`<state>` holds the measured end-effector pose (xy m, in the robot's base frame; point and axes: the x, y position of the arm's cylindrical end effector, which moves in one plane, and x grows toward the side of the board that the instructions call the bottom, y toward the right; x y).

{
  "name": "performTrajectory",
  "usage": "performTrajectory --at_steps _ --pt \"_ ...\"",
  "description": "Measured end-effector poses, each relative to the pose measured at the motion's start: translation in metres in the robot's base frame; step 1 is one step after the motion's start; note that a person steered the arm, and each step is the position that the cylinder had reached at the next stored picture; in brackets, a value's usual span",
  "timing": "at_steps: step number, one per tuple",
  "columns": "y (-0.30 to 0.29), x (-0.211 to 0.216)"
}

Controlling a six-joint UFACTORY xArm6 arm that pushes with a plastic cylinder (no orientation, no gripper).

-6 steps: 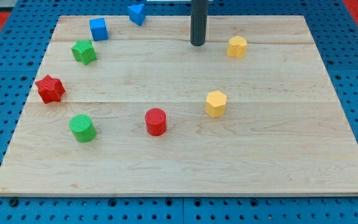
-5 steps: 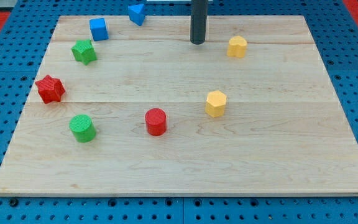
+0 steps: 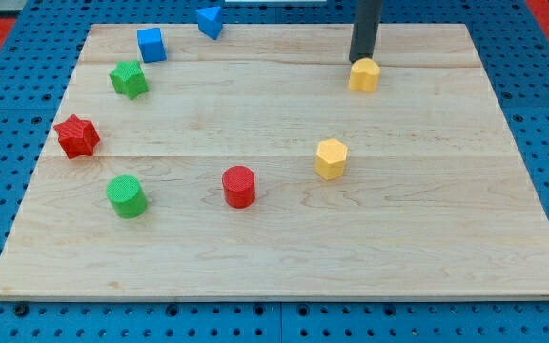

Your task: Push the yellow heart close to the yellow hexagon

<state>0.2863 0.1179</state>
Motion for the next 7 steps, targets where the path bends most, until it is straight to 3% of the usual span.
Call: performTrajectory --at_steps 1,3,5,7 --pt "0.005 0.034" --pt "0.027 0.046" --pt "-0.011 0.037" --pt "-0.123 -0.013"
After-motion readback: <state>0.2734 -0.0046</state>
